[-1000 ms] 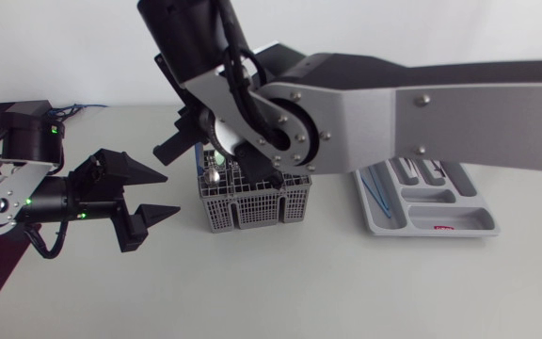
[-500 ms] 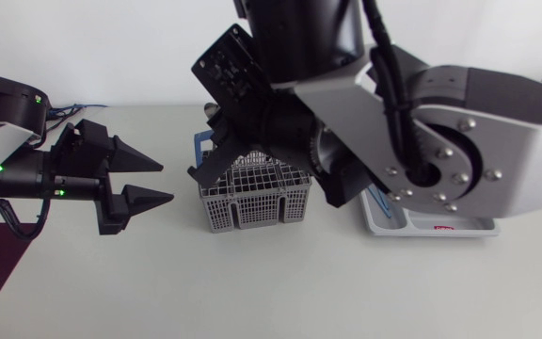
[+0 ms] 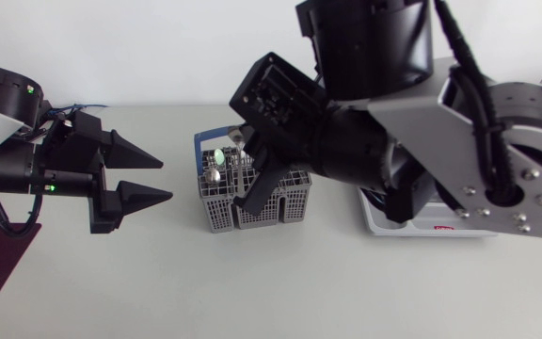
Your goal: Unload the cutlery basket into the drawer organizer.
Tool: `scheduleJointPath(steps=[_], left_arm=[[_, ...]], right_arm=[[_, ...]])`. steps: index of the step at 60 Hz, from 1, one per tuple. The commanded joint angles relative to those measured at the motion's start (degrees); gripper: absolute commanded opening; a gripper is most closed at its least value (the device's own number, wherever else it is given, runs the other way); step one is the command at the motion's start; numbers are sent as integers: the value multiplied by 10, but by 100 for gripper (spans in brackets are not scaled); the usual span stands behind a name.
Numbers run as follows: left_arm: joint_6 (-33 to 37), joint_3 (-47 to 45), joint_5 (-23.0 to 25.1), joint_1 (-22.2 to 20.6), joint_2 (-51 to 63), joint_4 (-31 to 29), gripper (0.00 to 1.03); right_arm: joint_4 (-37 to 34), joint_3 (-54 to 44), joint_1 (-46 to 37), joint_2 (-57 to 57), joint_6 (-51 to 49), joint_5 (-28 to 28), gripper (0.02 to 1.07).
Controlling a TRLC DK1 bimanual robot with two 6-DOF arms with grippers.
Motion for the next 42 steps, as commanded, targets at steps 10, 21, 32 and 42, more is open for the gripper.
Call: scheduleJointPath(steps=[10,21,32,42], left_arm=[[14,31,23,-41,-23,-46,98],[11,60,56,-57,-27,-89,98],[12,67,69,-69,-25,-107,90],[11,66,71,-89,-24,-110,86]], right_arm=[[-10,-38,-3,-15,-18,-19,10],[-7,-40,2,-7,-11,-29,10],[-4,-39,8,1,-5,-35,10],[1,-39,23,15,0,-35,10]])
